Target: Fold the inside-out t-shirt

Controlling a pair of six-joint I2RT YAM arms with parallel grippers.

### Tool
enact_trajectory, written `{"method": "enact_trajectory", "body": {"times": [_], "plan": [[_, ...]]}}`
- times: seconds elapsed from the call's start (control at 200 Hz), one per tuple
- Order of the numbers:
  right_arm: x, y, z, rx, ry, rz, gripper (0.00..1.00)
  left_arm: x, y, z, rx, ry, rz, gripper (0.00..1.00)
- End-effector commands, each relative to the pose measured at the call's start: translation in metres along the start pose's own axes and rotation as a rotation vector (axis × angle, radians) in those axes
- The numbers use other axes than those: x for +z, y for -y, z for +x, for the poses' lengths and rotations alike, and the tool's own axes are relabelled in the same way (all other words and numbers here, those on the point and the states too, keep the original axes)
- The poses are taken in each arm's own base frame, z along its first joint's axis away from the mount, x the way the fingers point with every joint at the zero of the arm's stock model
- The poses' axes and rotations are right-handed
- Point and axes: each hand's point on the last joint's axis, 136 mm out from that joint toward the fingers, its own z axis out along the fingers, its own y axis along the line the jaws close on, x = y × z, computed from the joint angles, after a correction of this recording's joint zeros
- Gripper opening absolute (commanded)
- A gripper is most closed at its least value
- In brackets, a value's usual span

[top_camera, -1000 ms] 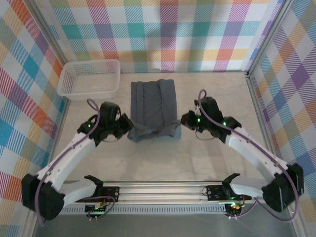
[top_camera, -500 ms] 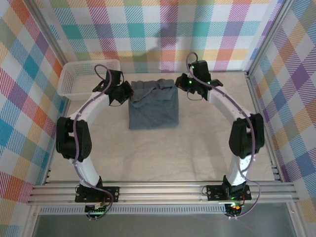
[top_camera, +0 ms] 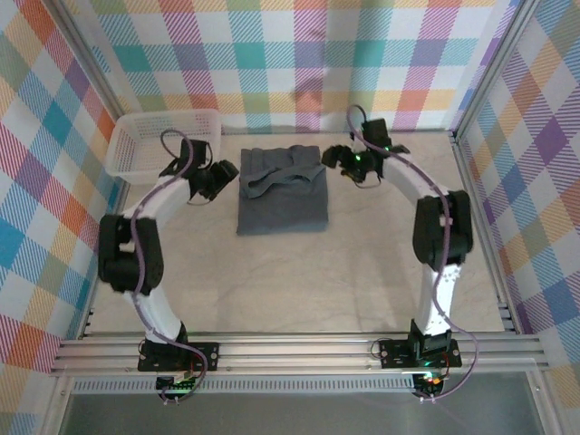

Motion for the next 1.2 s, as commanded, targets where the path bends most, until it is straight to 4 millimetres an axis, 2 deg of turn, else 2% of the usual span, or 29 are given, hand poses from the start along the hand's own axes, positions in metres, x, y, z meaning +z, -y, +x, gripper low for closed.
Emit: {"method": "enact_trajectory", "body": {"times": [0.0, 0.075, 0.185, 0.29, 0.325, 0.37, 0.42, 0.47, 0.52, 0.585, 0.64, 0.745, 0.785, 0.805, 0.815, 0.82, 0.85, 0.87, 0.925, 0.985, 1.04, 1.195], "plan": [[-0.009, -0.008, 0.048, -0.016, -0.051, -0.084, 0.8, -0.024, -0.013, 0.036, 0.05, -0.039, 0.022, 0.64], [-0.003, 0.008, 0.079, 0.019, -0.091, -0.062, 0.8, -0.018, -0.038, 0.066, 0.025, -0.109, -0.011, 0.63], [0.012, 0.022, 0.107, 0.047, -0.139, -0.043, 0.76, -0.001, -0.052, 0.093, 0.025, -0.161, -0.01, 0.62], [0.031, 0.026, 0.125, 0.063, -0.199, -0.043, 0.61, 0.021, -0.061, 0.112, 0.006, -0.244, -0.037, 0.47], [0.036, 0.028, 0.13, 0.07, -0.215, -0.038, 0.51, 0.028, -0.057, 0.12, -0.006, -0.281, -0.02, 0.37], [0.038, 0.028, 0.134, 0.083, -0.227, -0.037, 0.3, 0.034, -0.053, 0.128, -0.021, -0.309, 0.002, 0.26], [0.036, 0.028, 0.135, 0.092, -0.226, -0.033, 0.12, 0.034, -0.052, 0.137, -0.019, -0.321, 0.01, 0.13], [0.028, 0.031, 0.14, 0.091, -0.22, -0.016, 0.01, 0.029, -0.059, 0.146, -0.017, -0.333, -0.011, 0.0], [0.016, 0.036, 0.148, 0.082, -0.216, 0.014, 0.0, 0.021, -0.068, 0.156, -0.021, -0.348, -0.027, 0.0], [-0.001, 0.045, 0.169, 0.081, -0.231, 0.038, 0.0, 0.005, -0.086, 0.183, -0.031, -0.387, -0.048, 0.0], [-0.018, 0.053, 0.197, 0.09, -0.261, 0.053, 0.0, -0.013, -0.101, 0.21, -0.023, -0.421, -0.071, 0.0], [-0.054, 0.076, 0.264, 0.085, -0.308, 0.137, 0.01, -0.054, -0.131, 0.265, 0.009, -0.479, -0.134, 0.0], [-0.066, 0.077, 0.276, 0.084, -0.306, 0.14, 0.1, -0.068, -0.137, 0.279, 0.004, -0.482, -0.137, 0.23], [-0.072, 0.076, 0.282, 0.082, -0.307, 0.138, 0.2, -0.074, -0.138, 0.284, -0.003, -0.48, -0.135, 0.36], [-0.077, 0.075, 0.284, 0.08, -0.302, 0.135, 0.3, -0.077, -0.137, 0.285, 0.001, -0.473, -0.124, 0.41], [-0.077, 0.075, 0.284, 0.08, -0.302, 0.135, 0.3, -0.079, -0.137, 0.285, -0.005, -0.471, -0.123, 0.44], [-0.085, 0.071, 0.285, 0.081, -0.288, 0.135, 0.46, -0.088, -0.134, 0.285, -0.016, -0.45, -0.103, 0.61], [-0.091, 0.068, 0.283, 0.079, -0.272, 0.134, 0.51, -0.094, -0.13, 0.283, -0.022, -0.431, -0.089, 0.72], [-0.105, 0.058, 0.268, 0.059, -0.215, 0.141, 0.57, -0.108, -0.117, 0.269, -0.036, -0.357, -0.036, 0.88], [-0.114, 0.046, 0.246, 0.036, -0.153, 0.158, 0.58, -0.121, -0.103, 0.25, -0.025, -0.275, -0.003, 0.93], [-0.114, 0.039, 0.228, 0.046, -0.116, 0.183, 0.59, -0.123, -0.093, 0.237, -0.008, -0.234, 0.007, 0.93], [-0.076, 0.019, 0.184, 0.099, -0.096, 0.177, 0.59, -0.089, -0.056, 0.23, -0.006, -0.303, 0.026, 0.91]]}}
